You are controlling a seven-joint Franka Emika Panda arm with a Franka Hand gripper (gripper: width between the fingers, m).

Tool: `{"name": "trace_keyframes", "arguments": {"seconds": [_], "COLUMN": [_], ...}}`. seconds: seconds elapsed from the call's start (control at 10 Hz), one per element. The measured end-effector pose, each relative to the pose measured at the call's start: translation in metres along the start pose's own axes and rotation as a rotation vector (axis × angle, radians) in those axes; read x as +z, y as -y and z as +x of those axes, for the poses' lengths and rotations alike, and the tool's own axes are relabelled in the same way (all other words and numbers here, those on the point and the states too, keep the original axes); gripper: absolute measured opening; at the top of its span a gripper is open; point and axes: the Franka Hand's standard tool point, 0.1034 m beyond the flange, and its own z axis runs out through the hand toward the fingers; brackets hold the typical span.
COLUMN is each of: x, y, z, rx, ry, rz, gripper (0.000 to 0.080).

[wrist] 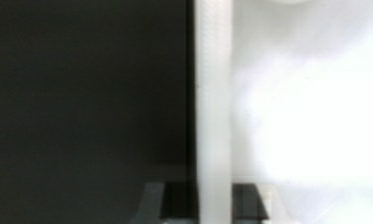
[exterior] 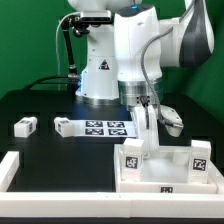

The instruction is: Assemble square table

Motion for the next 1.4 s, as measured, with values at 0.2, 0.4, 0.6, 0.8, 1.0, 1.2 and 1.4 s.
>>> {"name": "trace_keyframes", "arguments": {"seconds": [0.2,0.4,0.6,0.8,1.0,1.2,1.4], "x": [0.0,0.0,0.0,-0.009,-0.014,-0.014,-0.014], "y": [0.0,0.0,0.0,0.005,0.009,0.011,0.011], "z": [0.0,0.0,0.001,0.055,0.084,0.085,0.087], "rx": [0.0,0.0,-0.011,-0.256,-0.433,-0.603,-0.723], "ry": [0.0,0.0,-0.001,-0.033,-0.047,-0.072,-0.077], "rz": [0.0,0.0,0.002,0.029,0.036,0.036,0.029], "gripper": [0.0059,0.0059,0.006,0.006,0.006,0.006,0.006]}}
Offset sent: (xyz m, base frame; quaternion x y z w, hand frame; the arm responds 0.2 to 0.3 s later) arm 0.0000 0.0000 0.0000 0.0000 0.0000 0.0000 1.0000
